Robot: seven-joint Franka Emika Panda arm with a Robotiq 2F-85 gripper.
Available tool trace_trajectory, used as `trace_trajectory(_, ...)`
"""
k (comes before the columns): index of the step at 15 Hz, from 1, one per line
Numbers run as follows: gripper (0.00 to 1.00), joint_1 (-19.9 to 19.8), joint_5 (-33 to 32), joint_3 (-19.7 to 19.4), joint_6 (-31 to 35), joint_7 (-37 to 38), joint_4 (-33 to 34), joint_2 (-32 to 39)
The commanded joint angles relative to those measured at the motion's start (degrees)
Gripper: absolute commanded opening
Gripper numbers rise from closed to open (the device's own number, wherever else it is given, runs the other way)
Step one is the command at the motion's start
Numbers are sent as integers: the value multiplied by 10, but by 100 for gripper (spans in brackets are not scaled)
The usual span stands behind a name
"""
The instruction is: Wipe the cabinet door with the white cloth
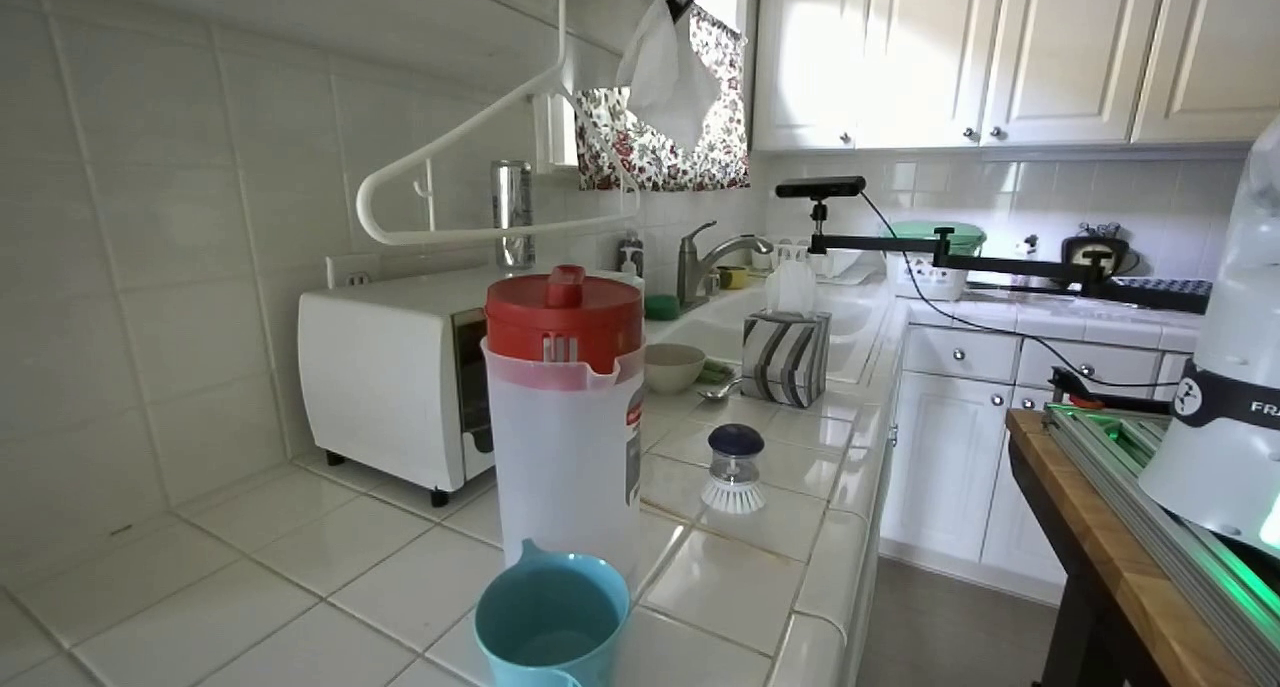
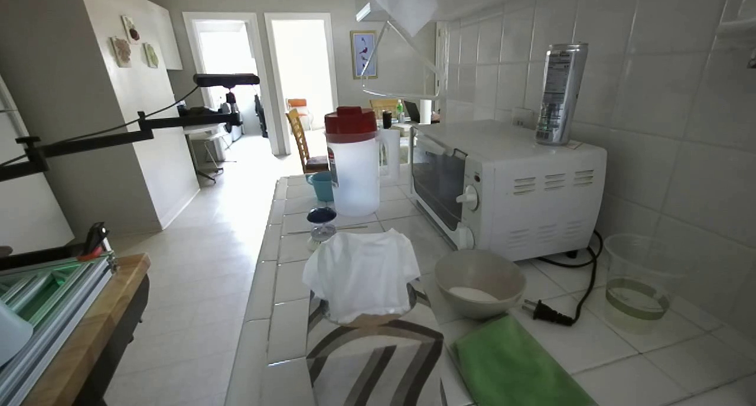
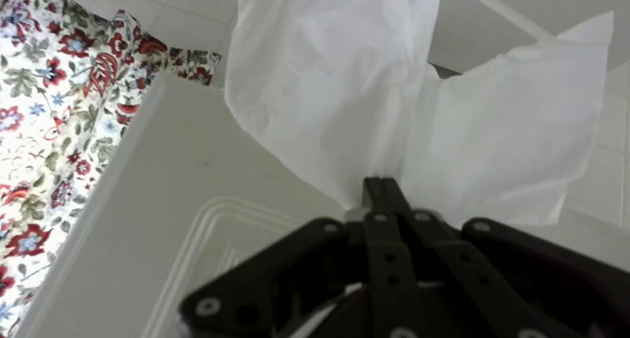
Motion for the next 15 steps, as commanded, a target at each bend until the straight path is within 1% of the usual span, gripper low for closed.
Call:
trace_trajectory(1, 0, 78, -18, -65, -33, 12, -6, -4)
trace_trajectory(4, 0, 129, -7, -100, -56, 4, -12, -7)
trace_trajectory(7, 0, 166, -1, -125, -82, 1, -20, -11)
trace_trajectory(9, 0, 183, 1, -138, -100, -1, -25, -13)
trace_trajectory(13, 0, 204, 3, -160, -157, -5, -37, -22)
trace_trajectory(15, 0, 220, 16, -172, -184, -12, -42, -24)
